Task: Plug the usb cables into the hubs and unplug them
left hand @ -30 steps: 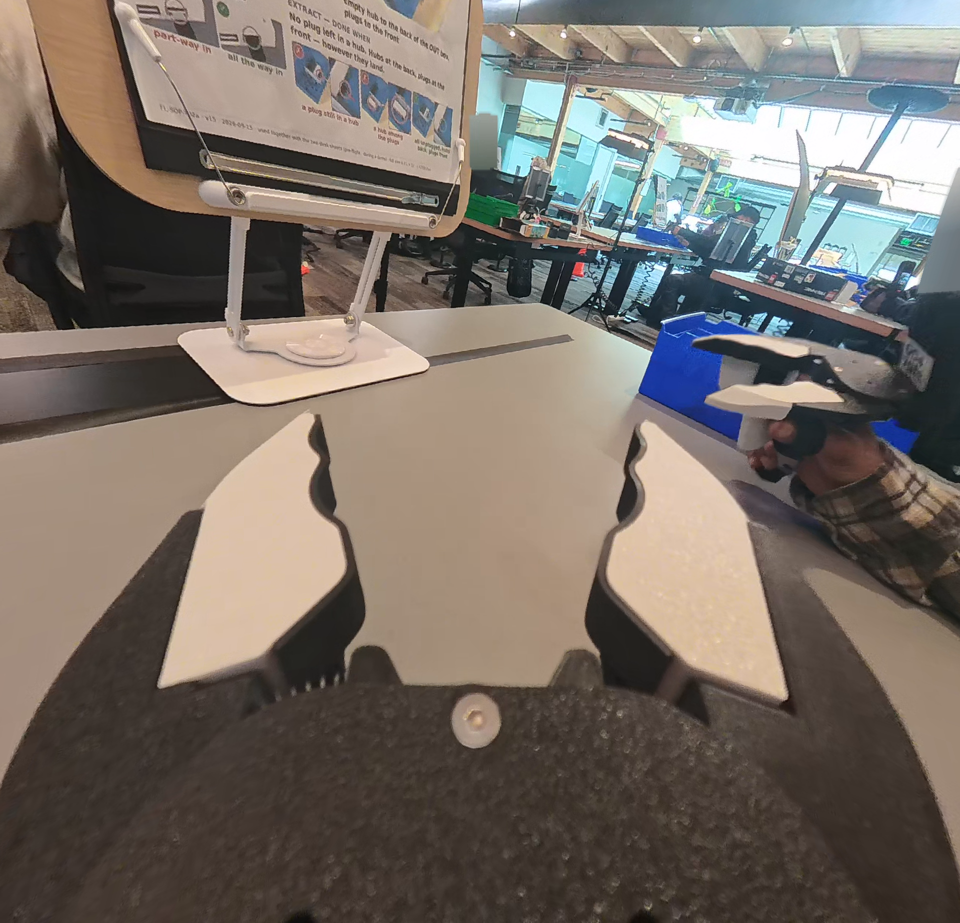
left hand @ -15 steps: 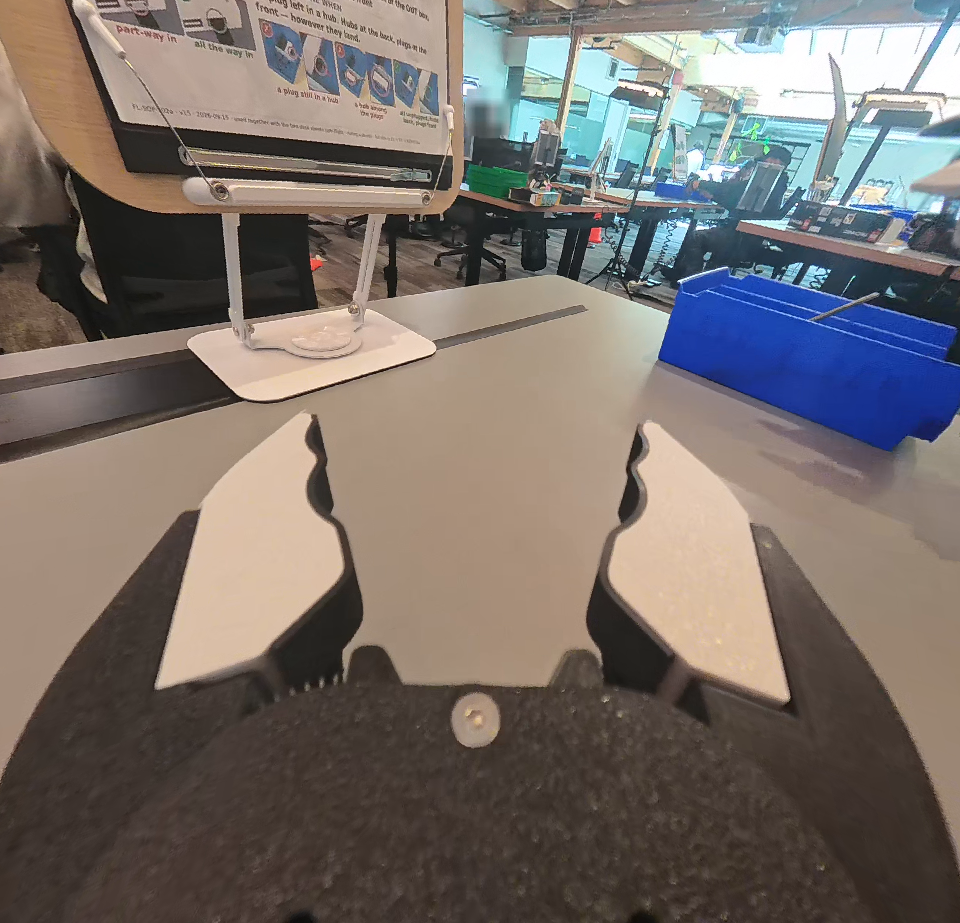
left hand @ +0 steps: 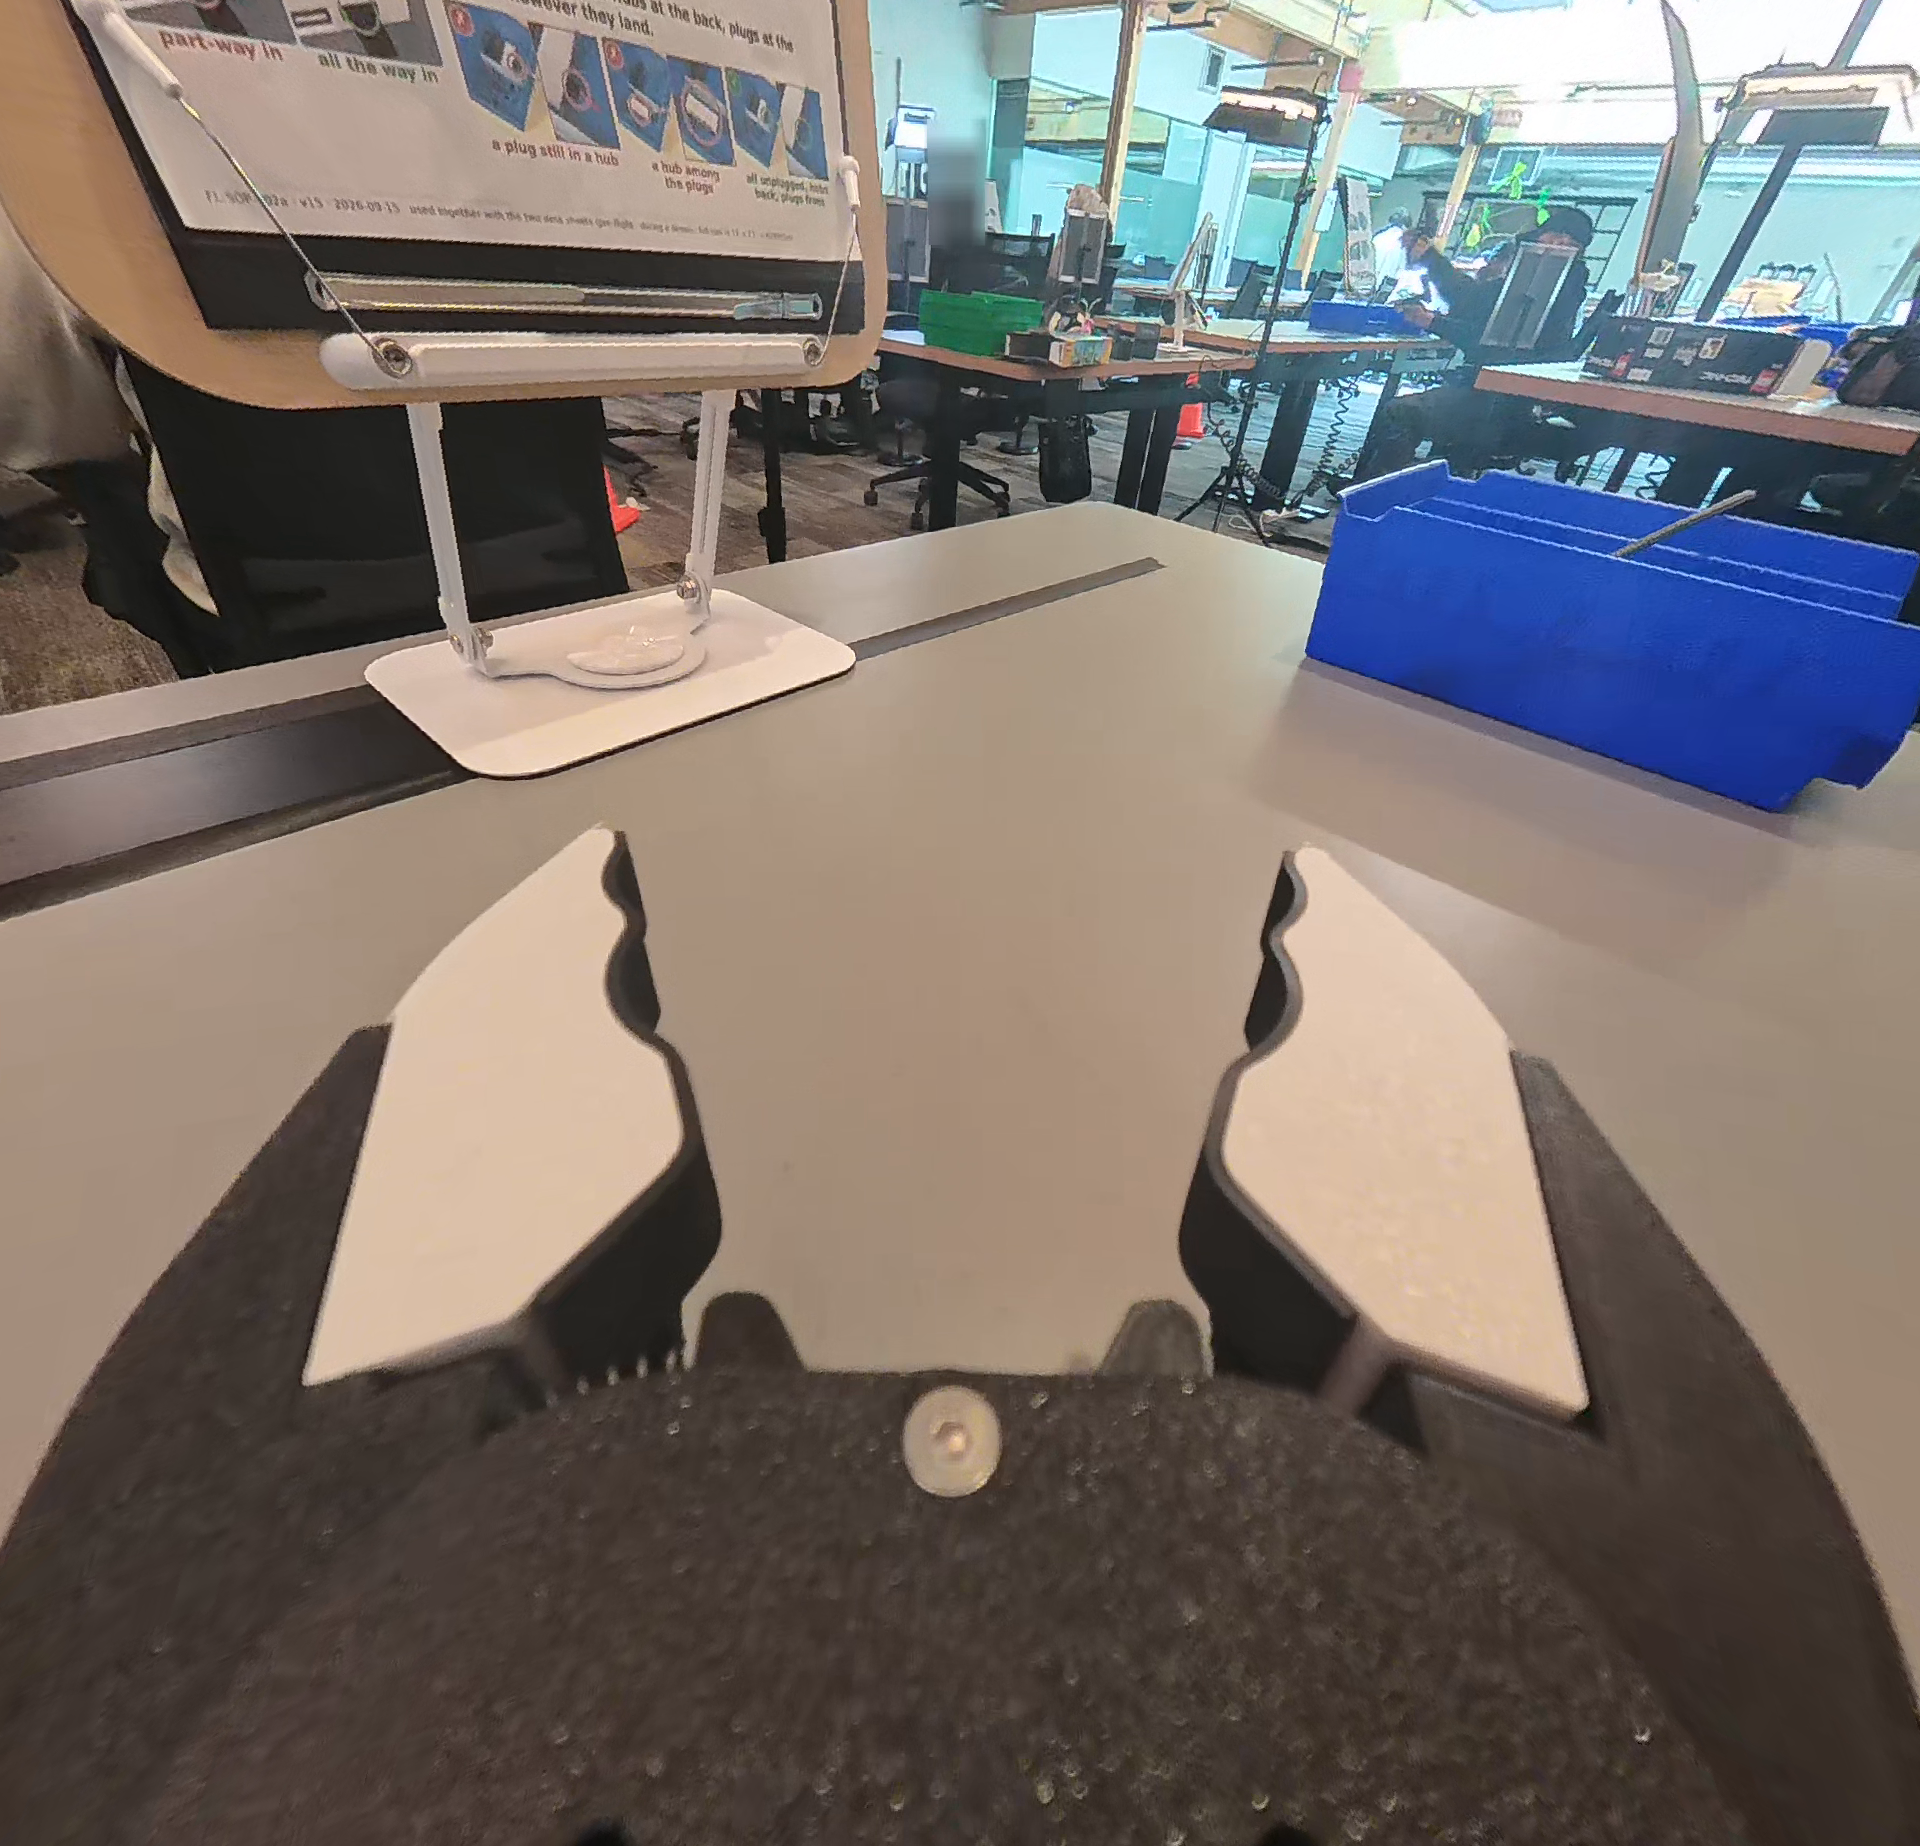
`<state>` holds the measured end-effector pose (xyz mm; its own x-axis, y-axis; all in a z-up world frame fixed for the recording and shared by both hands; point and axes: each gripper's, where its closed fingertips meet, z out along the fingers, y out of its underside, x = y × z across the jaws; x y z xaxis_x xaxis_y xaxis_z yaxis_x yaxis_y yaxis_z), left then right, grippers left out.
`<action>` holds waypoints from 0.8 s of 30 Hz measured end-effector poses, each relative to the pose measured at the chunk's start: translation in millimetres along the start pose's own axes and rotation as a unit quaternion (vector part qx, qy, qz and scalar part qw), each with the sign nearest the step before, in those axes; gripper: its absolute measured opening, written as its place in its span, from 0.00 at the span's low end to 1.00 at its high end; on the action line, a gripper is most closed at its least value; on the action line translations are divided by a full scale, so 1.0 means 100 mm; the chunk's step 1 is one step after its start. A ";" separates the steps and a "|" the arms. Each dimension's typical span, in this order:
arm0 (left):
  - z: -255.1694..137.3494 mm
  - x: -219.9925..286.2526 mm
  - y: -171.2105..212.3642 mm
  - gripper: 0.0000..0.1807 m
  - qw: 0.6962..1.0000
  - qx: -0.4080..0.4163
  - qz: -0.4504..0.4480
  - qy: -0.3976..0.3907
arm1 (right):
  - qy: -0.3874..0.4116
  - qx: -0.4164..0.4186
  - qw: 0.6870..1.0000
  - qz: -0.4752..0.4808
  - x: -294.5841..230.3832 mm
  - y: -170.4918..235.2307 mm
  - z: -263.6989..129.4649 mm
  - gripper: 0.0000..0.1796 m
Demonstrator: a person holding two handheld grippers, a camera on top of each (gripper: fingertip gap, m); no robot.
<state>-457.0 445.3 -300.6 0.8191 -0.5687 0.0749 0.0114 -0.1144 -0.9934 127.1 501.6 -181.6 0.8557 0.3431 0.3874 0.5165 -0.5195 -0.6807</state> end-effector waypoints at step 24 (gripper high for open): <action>0.02 -0.06 0.07 0.61 1.000 -0.011 -0.010 -0.004 | -0.112 -0.212 0.961 0.142 0.19 1.29 0.69 0.33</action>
<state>-460.3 449.6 -308.6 0.8230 -0.5602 0.0940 0.0155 -0.1431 -0.9896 207.7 494.7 -305.0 0.9600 0.2758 0.0488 0.2713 -0.8723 -0.4068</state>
